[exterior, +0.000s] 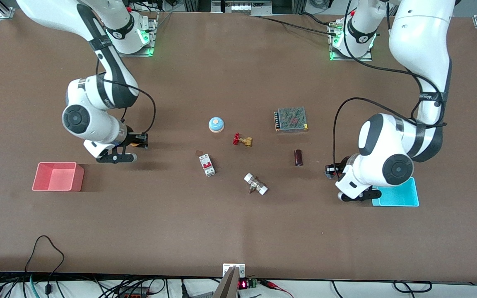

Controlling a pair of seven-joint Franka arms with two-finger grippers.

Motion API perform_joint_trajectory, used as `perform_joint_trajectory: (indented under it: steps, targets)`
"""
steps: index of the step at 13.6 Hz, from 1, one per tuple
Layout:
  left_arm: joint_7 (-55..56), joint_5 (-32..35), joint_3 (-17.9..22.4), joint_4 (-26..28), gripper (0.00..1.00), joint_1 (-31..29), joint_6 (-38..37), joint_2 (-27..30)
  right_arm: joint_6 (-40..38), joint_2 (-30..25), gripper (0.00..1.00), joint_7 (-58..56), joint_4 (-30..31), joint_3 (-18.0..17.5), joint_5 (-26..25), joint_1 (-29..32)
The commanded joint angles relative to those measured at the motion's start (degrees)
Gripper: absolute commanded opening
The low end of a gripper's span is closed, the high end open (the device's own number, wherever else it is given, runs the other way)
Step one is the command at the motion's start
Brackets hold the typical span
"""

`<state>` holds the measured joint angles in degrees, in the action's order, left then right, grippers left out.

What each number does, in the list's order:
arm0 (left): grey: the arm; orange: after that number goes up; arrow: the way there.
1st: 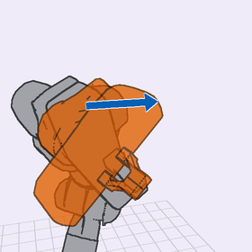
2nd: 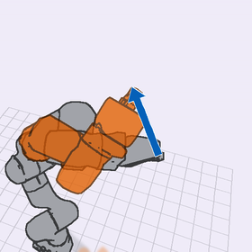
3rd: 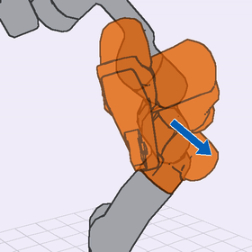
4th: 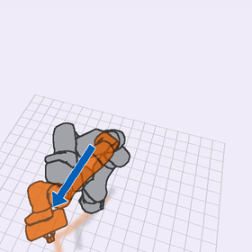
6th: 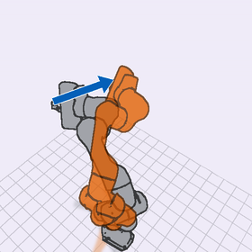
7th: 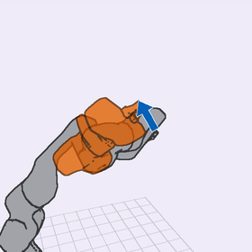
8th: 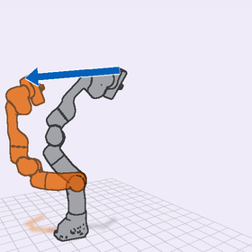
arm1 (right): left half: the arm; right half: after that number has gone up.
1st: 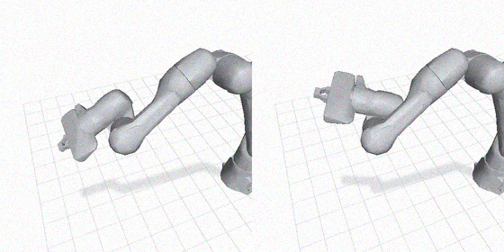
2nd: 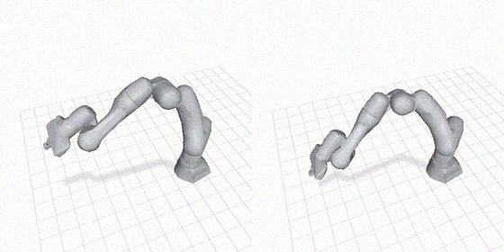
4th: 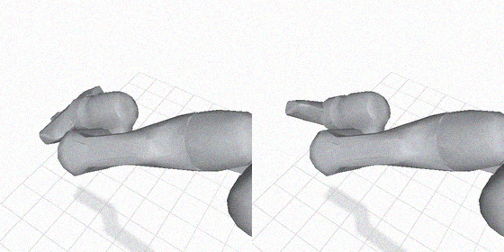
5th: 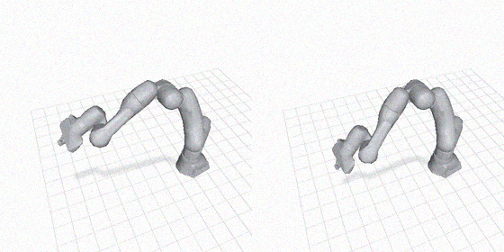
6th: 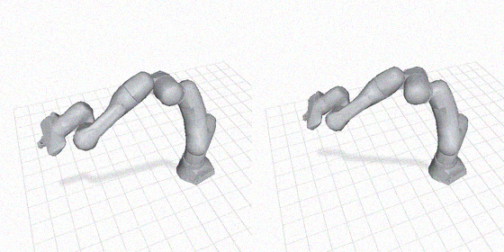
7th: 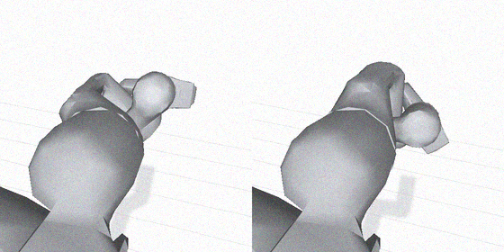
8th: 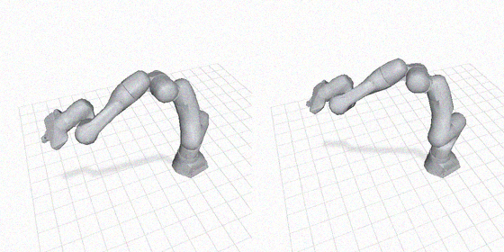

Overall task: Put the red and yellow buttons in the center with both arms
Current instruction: 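Lift the yellow button with the right gripper while the left gripper lifts the red button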

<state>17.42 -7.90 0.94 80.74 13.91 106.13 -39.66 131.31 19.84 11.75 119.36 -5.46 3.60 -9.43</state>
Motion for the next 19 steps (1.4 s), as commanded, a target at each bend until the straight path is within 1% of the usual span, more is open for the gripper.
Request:
perform_joint_trajectory:
  steps: [1, 3, 4, 7, 8, 10, 11, 13, 14, 15, 16, 17, 18, 19]
  targets:
    - [0.51, -1.68, 0.38, 3.27, 0.20, 0.59, 4.42, -0.33, 5.34, -3.41, 0.01, 1.09, 7.11, -0.61, 0.88, 0.29]
    - [0.59, -1.68, 0.38, 3.90, 0.24, 1.12, 5.23, -0.59, 10.86, -3.41, 0.01, 1.00, 10.44, -0.61, 0.88, 0.29]
    - [0.59, -1.68, 0.38, 3.90, 0.30, 1.03, 5.23, -0.68, 11.50, -3.23, 0.01, 1.00, 10.81, -0.61, 0.88, 0.20]
    - [0.42, -1.68, 0.38, 3.90, 0.58, 1.12, 5.23, -0.95, 11.59, -2.62, 0.01, 1.00, 10.81, -0.61, 0.88, -0.76]
    - [0.42, -1.68, 0.38, 3.90, 0.65, 1.12, 5.23, -0.95, 11.77, -2.18, 0.02, 1.00, 10.81, -0.52, 0.71, -1.28]
    - [0.42, -1.68, 0.38, 3.81, 0.73, 1.03, 5.23, -0.95, 11.77, -1.39, 0.02, 0.74, 10.81, -0.52, -0.17, -1.64]
    - [0.16, -1.68, 0.38, 3.55, 0.81, 0.94, 5.05, -0.77, 11.77, -1.21, 0.02, 0.56, 10.72, -0.52, -0.26, -2.34]
    - [-0.11, -0.81, 0.81, 3.11, 0.90, 0.94, 4.61, 0.28, 11.77, -0.60, 0.02, 0.73, 10.63, -0.43, -0.96, -3.05]
    - [-0.28, -0.72, 0.99, 3.02, 0.99, 0.86, 4.61, 1.33, 11.77, -0.42, 0.02, 0.73, 10.63, -0.43, -1.40, -3.13]
    - [-0.28, -0.63, 1.08, 3.02, 1.00, 0.68, 4.44, 2.56, 11.77, -0.16, 0.04, 0.73, 10.63, -0.43, -2.45, -3.14]
    - [-0.28, -0.02, 1.08, 3.02, 1.00, 0.33, 3.91, 3.79, 11.68, -0.15, 0.12, 0.82, 10.46, -0.43, -2.55, -3.05]
    - [-0.28, 0.25, 1.25, 3.02, 1.00, 0.07, 2.69, 5.37, 11.60, -0.33, 0.53, 1.34, 10.20, -0.43, -2.37, -2.96]
    - [-0.28, 1.64, 2.21, 3.02, 1.00, 0.06, 1.29, 6.95, 11.42, -0.76, 1.00, 3.09, 9.41, -0.35, -2.55, -2.87]
    - [-0.11, 2.53, 2.57, 3.02, 1.00, 0.06, 0.05, 8.70, 10.90, -1.81, 1.00, 4.76, 8.19, -0.35, -2.64, -2.87]
